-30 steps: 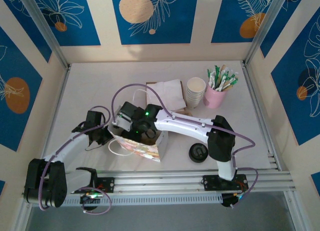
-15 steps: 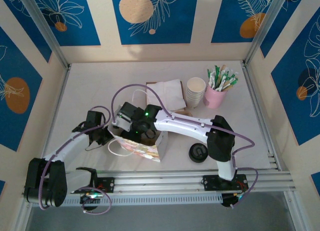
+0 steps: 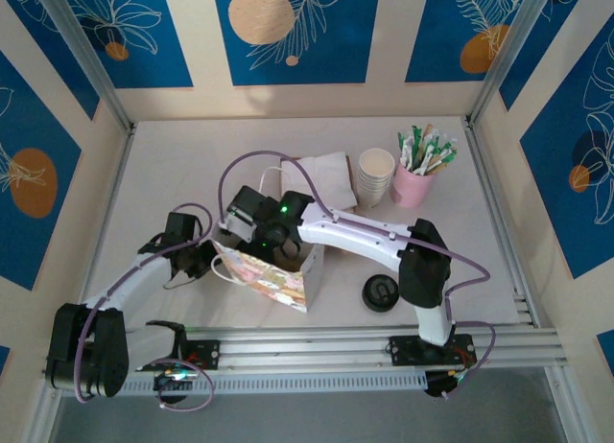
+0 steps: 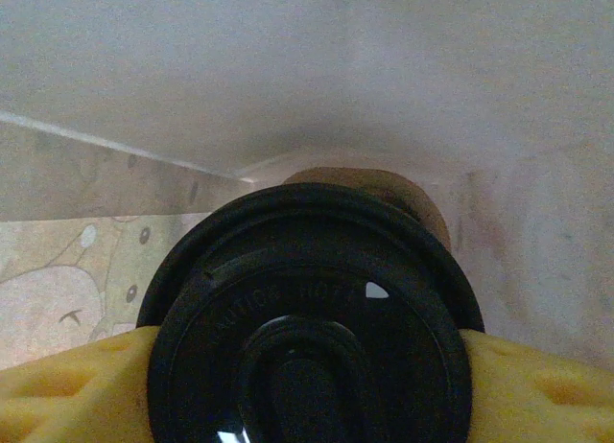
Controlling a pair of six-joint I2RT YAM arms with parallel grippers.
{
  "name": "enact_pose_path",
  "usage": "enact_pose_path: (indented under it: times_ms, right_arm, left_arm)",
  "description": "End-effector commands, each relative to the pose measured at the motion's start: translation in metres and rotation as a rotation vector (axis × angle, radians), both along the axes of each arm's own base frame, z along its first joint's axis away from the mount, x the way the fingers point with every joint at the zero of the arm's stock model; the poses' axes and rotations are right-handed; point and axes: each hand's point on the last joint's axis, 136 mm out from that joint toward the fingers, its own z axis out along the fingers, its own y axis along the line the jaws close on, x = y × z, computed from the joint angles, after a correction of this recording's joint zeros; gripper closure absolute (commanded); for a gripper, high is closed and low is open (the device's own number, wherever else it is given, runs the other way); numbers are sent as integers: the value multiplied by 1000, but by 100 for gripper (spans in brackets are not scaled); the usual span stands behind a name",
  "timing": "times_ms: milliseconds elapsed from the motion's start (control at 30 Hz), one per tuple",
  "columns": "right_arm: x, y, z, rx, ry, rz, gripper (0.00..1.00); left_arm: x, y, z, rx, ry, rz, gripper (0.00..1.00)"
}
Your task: Pack the takeout coffee
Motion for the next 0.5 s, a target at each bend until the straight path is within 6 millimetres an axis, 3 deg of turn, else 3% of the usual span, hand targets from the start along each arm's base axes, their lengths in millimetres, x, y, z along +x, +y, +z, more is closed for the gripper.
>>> enact_pose_path:
  times_ms: [0,467]
  right_arm:
    - [3,4,25,47,-14,-17,23]
    - [1,0,56,95,-18,-44,7]
  left_arm:
    - [-4,-3,3,-1,5,-18,47]
    - [-3,-2,5,9,6,-21,46]
